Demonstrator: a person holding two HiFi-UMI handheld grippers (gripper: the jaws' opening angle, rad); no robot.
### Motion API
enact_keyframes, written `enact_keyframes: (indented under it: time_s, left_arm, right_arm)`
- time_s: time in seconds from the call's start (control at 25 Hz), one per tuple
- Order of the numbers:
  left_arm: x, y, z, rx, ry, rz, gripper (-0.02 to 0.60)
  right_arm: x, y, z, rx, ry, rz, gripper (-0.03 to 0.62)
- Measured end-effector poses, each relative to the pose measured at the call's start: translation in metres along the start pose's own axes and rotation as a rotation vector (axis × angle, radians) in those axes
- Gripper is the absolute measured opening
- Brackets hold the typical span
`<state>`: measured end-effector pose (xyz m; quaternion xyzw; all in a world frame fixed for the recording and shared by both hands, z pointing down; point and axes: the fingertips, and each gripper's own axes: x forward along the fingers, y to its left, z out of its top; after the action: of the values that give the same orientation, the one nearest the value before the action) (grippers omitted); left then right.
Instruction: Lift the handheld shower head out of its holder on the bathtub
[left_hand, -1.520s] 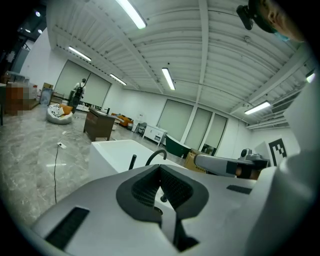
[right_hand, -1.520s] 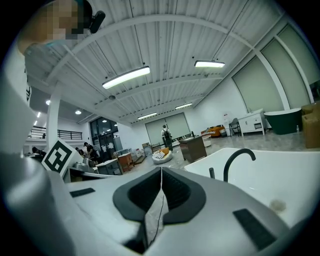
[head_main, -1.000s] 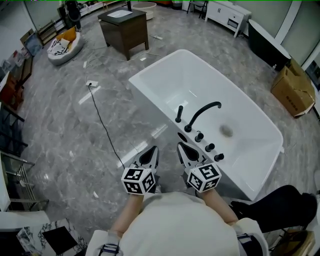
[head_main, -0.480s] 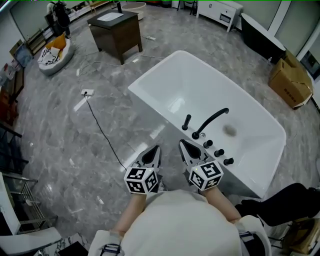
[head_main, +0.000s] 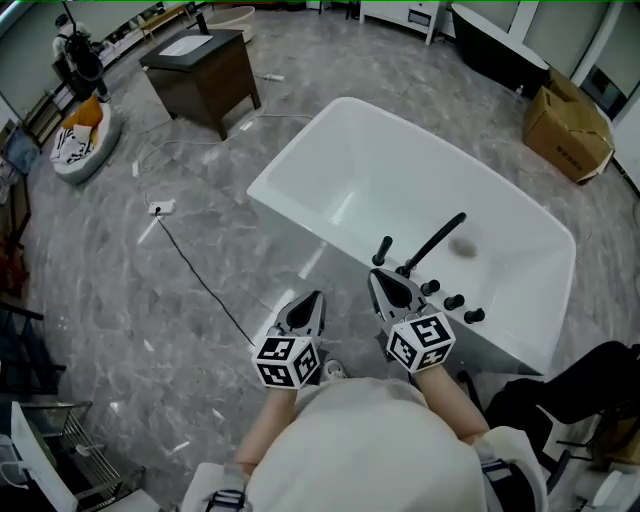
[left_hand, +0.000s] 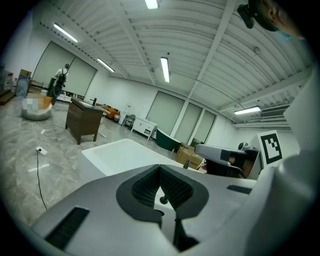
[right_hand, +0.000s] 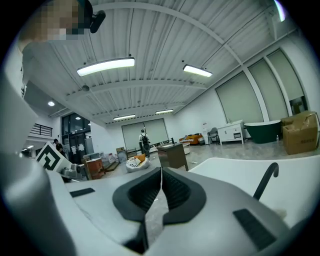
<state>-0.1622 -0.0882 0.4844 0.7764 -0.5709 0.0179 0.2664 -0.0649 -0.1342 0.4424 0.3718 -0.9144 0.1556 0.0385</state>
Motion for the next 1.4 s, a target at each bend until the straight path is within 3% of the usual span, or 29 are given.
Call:
enact_keyframes:
  time_s: [0.52, 1.2, 1.24, 1.32, 1.4]
  left_arm:
    - [0.032, 0.025, -0.016, -0.004, 0.084, -0.030, 0.020]
    - [0.091, 0.031, -0.046, -0.058, 0.127, 0.025, 0.020]
    - [0.095, 0.030, -0.048, -0.057, 0.135, 0.024, 0.020]
    - [0.103, 0.030, -0.052, -0.053, 0.147, 0.024, 0.020]
    - [0.110, 0.030, -0.056, -0.053, 0.153, 0.025, 0.020]
  right_arm:
    - [0.019, -0.060, -0.041, 0.017, 0.044, -0.185, 0.020]
    - [0.067, -0.160, -0.147, -0.003, 0.217, -0.263, 0.025]
    - [0.071, -0.163, -0.153, 0.004, 0.229, -0.265, 0.045]
    - [0.078, -0.169, -0.167, 0.020, 0.253, -0.268, 0.161]
    - [0.085, -0.176, -0.181, 0.036, 0.271, -0.277, 0.189]
